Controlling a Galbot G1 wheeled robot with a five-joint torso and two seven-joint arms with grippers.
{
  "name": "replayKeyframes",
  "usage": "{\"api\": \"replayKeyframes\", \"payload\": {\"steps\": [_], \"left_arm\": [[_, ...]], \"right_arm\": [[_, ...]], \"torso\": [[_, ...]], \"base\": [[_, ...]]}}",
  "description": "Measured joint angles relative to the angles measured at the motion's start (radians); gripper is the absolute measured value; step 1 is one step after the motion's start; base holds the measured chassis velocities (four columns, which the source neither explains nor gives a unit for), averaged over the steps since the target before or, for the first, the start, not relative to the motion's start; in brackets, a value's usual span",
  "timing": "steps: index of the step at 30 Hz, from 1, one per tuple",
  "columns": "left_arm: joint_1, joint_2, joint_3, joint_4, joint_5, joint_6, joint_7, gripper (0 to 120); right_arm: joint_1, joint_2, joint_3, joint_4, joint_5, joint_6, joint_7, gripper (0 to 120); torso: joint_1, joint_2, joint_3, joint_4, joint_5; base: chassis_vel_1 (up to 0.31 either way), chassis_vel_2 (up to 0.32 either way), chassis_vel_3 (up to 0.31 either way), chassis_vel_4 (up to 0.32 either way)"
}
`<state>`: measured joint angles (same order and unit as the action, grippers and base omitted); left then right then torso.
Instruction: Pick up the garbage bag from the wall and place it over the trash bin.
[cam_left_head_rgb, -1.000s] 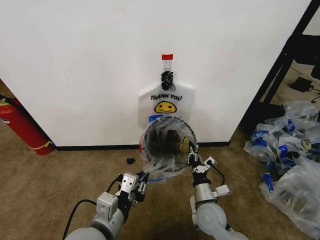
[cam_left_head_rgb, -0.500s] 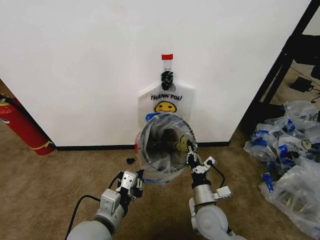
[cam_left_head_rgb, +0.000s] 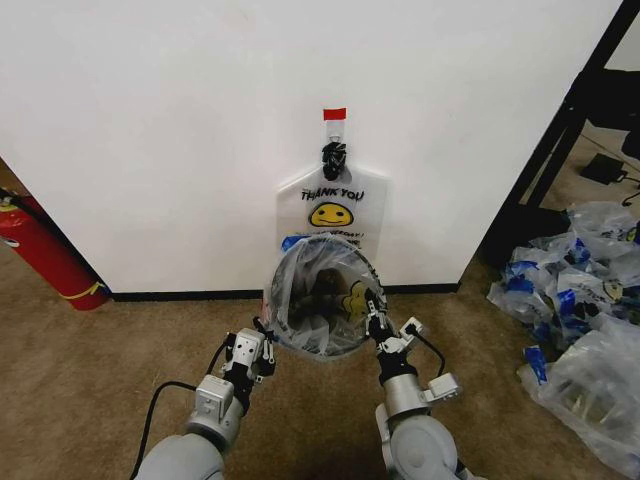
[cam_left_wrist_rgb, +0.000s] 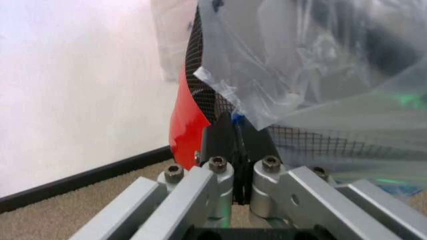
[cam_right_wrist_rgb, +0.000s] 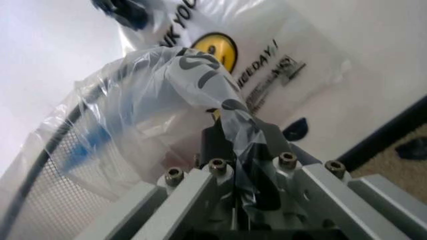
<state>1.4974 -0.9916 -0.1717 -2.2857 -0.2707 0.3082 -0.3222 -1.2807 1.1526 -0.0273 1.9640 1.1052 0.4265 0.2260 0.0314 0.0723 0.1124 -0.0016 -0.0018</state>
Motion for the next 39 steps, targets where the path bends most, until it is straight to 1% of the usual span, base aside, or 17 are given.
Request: {"api": "replayKeyframes", "payload": {"steps": [3, 4, 5, 7, 10, 13, 16, 20, 21, 23, 26, 28, 31, 32, 35, 37, 39], "left_arm": [[0.003, 0.001, 0.003, 0.017, 0.009, -0.02, 0.007, 3], [0.005, 0.001, 0.004, 0.022, 0.011, -0.028, 0.011, 8], [0.007, 0.0, 0.006, 0.029, 0.014, -0.043, 0.017, 18], [0.01, 0.0, 0.008, 0.034, 0.016, -0.056, 0.023, 21], [0.023, 0.0, 0.008, 0.044, 0.032, -0.094, 0.06, 36], [0.032, 0.007, 0.007, 0.044, 0.051, -0.088, 0.071, 41], [0.041, 0.024, 0.002, 0.064, 0.093, -0.061, 0.097, 58], [0.038, 0.026, -0.01, 0.074, 0.095, -0.06, 0.149, 70], [0.038, 0.026, -0.01, 0.075, 0.095, -0.06, 0.151, 70], [0.028, 0.027, -0.016, 0.079, 0.095, -0.063, 0.186, 83], [0.022, 0.03, -0.024, 0.082, 0.094, -0.07, 0.198, 88], [0.021, 0.037, -0.038, 0.084, 0.094, -0.085, 0.205, 98], [0.03, 0.039, -0.054, 0.067, 0.093, -0.094, 0.207, 100], [0.046, 0.04, -0.053, 0.036, 0.09, -0.077, 0.211, 100], [0.055, 0.04, -0.03, 0.02, 0.078, -0.051, 0.199, 100], [0.062, 0.037, 0.001, 0.006, 0.043, -0.015, 0.165, 97], [0.065, 0.028, 0.034, -0.019, -0.047, 0.054, 0.112, 85]], "right_arm": [[0.002, 0.0, 0.0, 0.003, 0.002, -0.01, 0.017, 1], [0.002, 0.001, 0.0, 0.004, 0.003, -0.013, 0.022, 1], [0.003, 0.001, 0.0, 0.006, 0.004, -0.018, 0.031, 1], [0.003, 0.001, 0.0, 0.008, 0.005, -0.023, 0.038, 1], [0.006, -0.002, 0.006, 0.009, 0.003, -0.044, 0.06, 1], [0.01, -0.002, 0.011, 0.006, 0.002, -0.049, 0.067, 1], [0.02, 0.001, 0.022, -0.002, 0.014, -0.052, 0.079, 1], [0.026, 0.007, 0.028, -0.016, 0.017, -0.051, 0.084, 1], [0.026, 0.007, 0.028, -0.016, 0.017, -0.05, 0.084, 1], [0.038, 0.015, 0.035, -0.035, 0.017, -0.042, 0.097, 1], [0.044, 0.019, 0.043, -0.045, 0.015, -0.031, 0.112, 1], [0.045, 0.02, 0.055, -0.055, 0.007, -0.016, 0.121, 1], [0.044, 0.018, 0.067, -0.06, 0.002, -0.007, 0.127, 1], [0.039, 0.017, 0.074, -0.057, 0.002, -0.005, 0.128, 1], [0.036, 0.015, 0.076, -0.05, 0.002, -0.005, 0.129, 1], [0.034, 0.015, 0.076, -0.046, 0.003, -0.005, 0.129, 1], [0.033, 0.015, 0.073, -0.044, 0.002, -0.005, 0.129, 1]], "torso": [[0.0, 0.0, 0.0, 0.0, -0.0001], [0.0, 0.0, 0.0, 0.0, -0.0001], [0.0, 0.0, 0.0, 0.0, -0.0001], [0.0, 0.0, 0.0, 0.0, -0.0001], [0.0, 0.0, 0.0, -0.0001, -0.0001], [0.0, 0.0, 0.0, 0.0, -0.0001], [0.0, 0.0, 0.0, 0.0001, -0.0001], [0.0, 0.0, 0.0, 0.0, -0.0001], [0.0, 0.0, 0.0, 0.0, -0.0001], [0.0, 0.0, 0.0, 0.0, -0.0001], [0.0, 0.0, 0.0, 0.0, 0.0], [0.0, 0.0, 0.0, 0.0, -0.0001], [0.0, 0.0, 0.0, 0.0, -0.0001], [0.0, 0.0, 0.0, 0.0, 0.0], [0.0, 0.0, 0.0, 0.0, 0.0001], [0.0, 0.0, 0.0, 0.0, -0.0001], [0.0, 0.0, 0.0, 0.0, 0.0]], "base": [[0.0, 0.0, 0.0, 0.0], [0.0, 0.0, 0.0, 0.0], [0.0, 0.0, 0.0, 0.0], [0.0, 0.0, 0.0, 0.0], [0.0, 0.0, 0.0, 0.0], [0.0, 0.0, 0.0, 0.0], [0.0, 0.0, 0.0, 0.0], [0.0, 0.0, 0.0, 0.0], [0.0, 0.0, 0.0, 0.0], [0.0, 0.0, 0.0, 0.0], [0.0, 0.0, 0.0, 0.0], [0.0, 0.0, 0.0, 0.0], [0.0, 0.0, 0.0, 0.0], [0.0, 0.0, 0.0, 0.0], [0.0, 0.0, 0.0, 0.0], [0.0, 0.0, 0.0, 0.0], [0.0, 0.0, 0.0, 0.0]]}}
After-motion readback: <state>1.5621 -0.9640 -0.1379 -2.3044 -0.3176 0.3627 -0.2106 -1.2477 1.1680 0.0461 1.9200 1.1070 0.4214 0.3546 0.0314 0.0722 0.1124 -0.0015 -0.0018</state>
